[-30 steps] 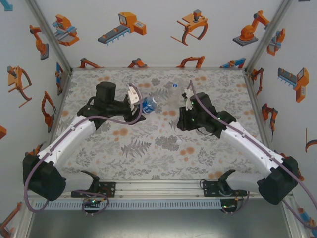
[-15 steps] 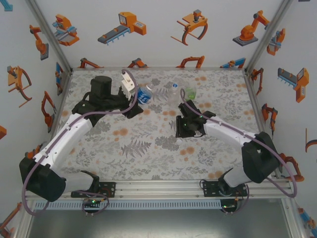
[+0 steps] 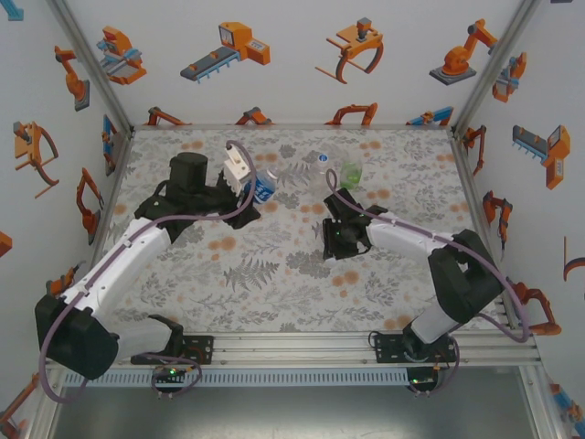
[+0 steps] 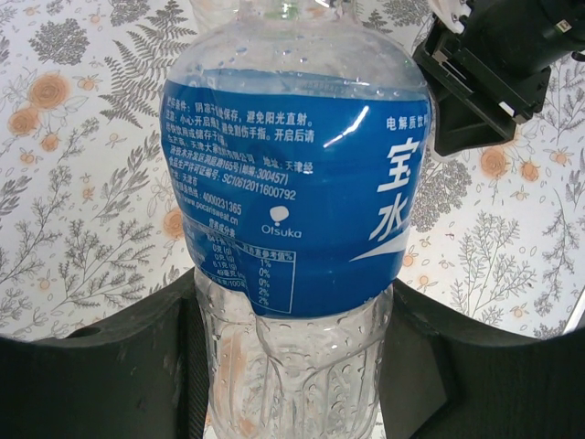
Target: Screw on the bottle caps
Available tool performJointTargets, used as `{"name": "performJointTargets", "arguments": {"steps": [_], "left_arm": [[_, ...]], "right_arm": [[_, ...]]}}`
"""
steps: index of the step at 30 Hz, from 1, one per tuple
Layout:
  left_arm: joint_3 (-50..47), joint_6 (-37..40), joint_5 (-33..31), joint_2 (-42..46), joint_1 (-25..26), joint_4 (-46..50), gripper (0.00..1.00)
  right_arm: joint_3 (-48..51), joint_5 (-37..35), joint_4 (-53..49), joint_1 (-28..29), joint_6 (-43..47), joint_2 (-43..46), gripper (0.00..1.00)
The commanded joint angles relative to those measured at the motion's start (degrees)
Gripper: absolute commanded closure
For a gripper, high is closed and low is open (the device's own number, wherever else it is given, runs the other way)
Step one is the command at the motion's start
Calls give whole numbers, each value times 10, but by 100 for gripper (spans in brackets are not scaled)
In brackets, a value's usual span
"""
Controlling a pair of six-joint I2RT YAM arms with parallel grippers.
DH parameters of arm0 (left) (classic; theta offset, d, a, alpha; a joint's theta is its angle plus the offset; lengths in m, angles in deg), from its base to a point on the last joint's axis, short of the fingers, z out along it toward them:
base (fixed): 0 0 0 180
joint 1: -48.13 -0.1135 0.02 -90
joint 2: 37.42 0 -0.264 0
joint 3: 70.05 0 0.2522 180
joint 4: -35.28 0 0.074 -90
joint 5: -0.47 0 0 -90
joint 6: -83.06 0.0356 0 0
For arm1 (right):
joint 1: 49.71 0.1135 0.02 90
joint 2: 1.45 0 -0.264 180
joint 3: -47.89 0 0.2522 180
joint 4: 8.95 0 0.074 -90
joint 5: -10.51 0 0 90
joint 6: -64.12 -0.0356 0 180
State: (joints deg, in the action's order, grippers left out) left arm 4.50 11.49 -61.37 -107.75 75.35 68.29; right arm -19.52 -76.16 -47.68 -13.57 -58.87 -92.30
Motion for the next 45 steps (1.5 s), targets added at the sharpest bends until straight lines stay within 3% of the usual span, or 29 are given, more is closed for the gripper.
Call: {"name": "performJointTargets", "arguments": {"steps": [1,12,18,23,45], "left_arm": [[13,14,20,-5,-3,-3,100],[13,17,23,-1,-2,0,100],[13,17,23,-1,-4,2,100],[15,17,25,-2,-4,3,100],[16,17,30,-6,-3,3,100]], "right_arm": [[-2,-4,2,1,-5,-12,61],[4,9,7,1,-10,-35,61],[-29,-24,-50,2,3,-2,57],[-32,3,-54,2,-6,18,58],[-18,10,-59,4,-10,-24,57]]}}
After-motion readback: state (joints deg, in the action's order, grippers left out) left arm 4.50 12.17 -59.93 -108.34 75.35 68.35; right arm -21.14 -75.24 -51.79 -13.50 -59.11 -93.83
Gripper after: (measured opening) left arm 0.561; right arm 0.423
